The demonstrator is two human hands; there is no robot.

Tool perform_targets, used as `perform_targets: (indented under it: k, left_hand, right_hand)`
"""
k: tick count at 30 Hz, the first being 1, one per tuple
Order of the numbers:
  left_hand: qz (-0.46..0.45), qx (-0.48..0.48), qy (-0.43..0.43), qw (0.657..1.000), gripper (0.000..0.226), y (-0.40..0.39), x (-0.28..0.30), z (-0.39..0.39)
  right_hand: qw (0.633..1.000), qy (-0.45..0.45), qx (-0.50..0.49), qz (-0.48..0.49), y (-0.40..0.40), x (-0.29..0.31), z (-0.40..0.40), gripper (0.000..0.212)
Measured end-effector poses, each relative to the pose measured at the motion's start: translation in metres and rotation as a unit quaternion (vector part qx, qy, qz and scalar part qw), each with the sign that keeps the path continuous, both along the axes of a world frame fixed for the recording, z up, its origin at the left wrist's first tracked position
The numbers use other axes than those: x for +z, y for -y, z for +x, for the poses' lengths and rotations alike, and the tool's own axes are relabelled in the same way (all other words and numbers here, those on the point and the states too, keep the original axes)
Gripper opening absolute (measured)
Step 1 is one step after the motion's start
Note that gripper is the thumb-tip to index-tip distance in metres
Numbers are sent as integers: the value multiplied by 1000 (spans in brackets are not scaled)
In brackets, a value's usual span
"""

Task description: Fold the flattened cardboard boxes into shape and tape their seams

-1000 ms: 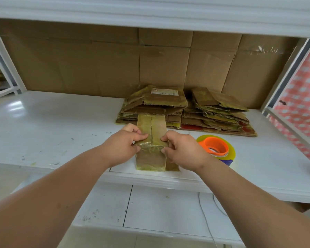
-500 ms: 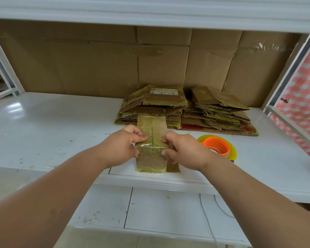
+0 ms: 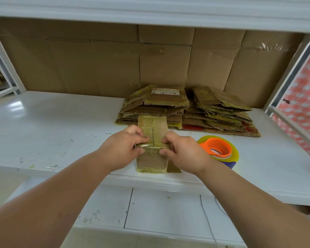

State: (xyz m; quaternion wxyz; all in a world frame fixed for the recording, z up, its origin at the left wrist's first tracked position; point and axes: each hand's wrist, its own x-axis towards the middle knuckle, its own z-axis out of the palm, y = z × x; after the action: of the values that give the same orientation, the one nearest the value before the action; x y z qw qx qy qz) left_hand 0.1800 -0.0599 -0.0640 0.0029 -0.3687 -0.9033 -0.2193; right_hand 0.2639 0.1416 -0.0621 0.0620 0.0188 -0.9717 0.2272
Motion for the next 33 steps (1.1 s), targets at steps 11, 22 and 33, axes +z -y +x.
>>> perform_targets:
  k: [11,22,33]
  left_hand:
    - [42,32,21,998,47,1,-9,4]
    - [41,51,46,997,48,1,-5,8]
    - [109,132,98,980,43,13,-6,15]
  right_hand:
    - [1000,6,9,8,0,2,4,29]
    - [999,19,24,-18,-8,-7,8,43]
    - [988,108,22,-112,0,-18,1,73]
